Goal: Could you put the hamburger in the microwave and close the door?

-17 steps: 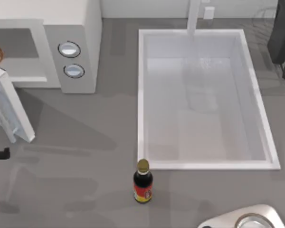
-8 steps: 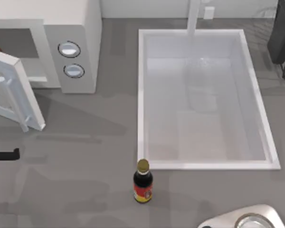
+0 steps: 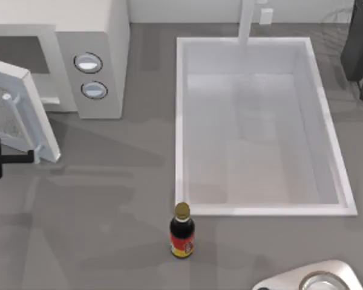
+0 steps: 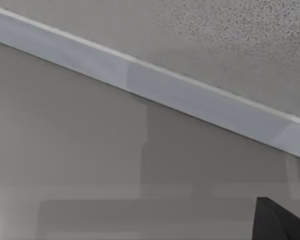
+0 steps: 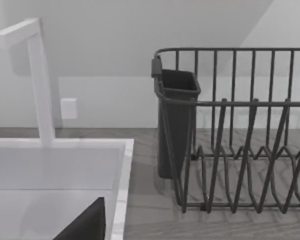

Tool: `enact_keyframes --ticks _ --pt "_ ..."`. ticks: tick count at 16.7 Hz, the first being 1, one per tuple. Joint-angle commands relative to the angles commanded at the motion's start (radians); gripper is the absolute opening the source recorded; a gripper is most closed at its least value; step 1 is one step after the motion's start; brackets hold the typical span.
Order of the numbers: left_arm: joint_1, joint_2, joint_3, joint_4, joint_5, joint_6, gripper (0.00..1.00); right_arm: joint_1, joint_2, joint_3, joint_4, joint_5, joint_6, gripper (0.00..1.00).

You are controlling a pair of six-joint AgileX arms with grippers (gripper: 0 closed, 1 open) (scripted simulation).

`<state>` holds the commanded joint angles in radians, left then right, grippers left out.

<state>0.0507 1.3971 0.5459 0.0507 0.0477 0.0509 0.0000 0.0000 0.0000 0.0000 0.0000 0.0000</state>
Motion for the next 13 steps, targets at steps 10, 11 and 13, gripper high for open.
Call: enact_keyframes --ticks 10,11,13 --pt "-0.011 0.155 0.098 0.074 -0.007 -0.008 0.00 0.000 0.000 0.000 0.000 0.000 0.000 1.00" --pt "-0.012 0.168 0.112 0.072 -0.007 -0.008 0.00 0.000 0.000 0.000 0.000 0.000 0.000 1.00" --pt "-0.017 0.225 0.169 0.069 -0.008 -0.008 0.00 0.000 0.000 0.000 0.000 0.000 0.000 1.00"
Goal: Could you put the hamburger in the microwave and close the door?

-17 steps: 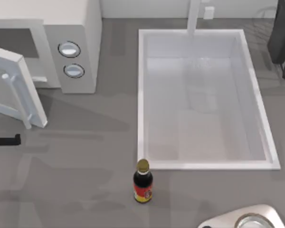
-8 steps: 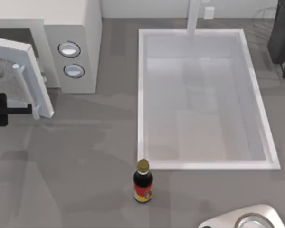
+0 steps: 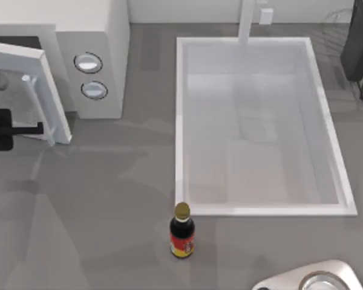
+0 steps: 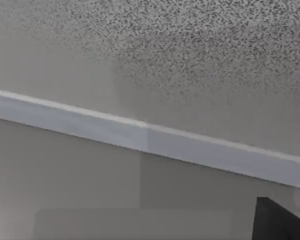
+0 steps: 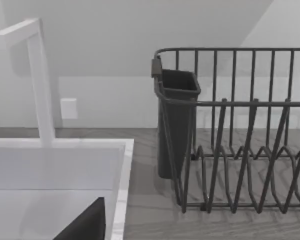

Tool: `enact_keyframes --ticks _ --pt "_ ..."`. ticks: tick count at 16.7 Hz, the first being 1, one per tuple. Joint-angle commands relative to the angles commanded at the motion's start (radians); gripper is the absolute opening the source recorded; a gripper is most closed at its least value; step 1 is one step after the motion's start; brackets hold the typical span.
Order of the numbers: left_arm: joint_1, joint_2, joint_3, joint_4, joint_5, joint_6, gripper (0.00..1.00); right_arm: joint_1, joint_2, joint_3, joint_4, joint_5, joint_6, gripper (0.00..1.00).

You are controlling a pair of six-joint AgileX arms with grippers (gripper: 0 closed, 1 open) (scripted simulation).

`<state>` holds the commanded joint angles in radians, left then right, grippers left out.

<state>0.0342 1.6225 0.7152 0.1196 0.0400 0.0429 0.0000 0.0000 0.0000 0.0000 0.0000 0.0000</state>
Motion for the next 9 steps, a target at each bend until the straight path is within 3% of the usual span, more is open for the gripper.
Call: enact_keyframes --ticks 6,9 --pt "-0.012 0.249 0.274 -0.016 -0.008 -0.010 0.00 0.000 0.000 0.000 0.000 0.000 0.000 1.00" --pt "-0.015 0.295 0.323 -0.022 -0.010 -0.012 0.00 0.000 0.000 0.000 0.000 0.000 0.000 1.00"
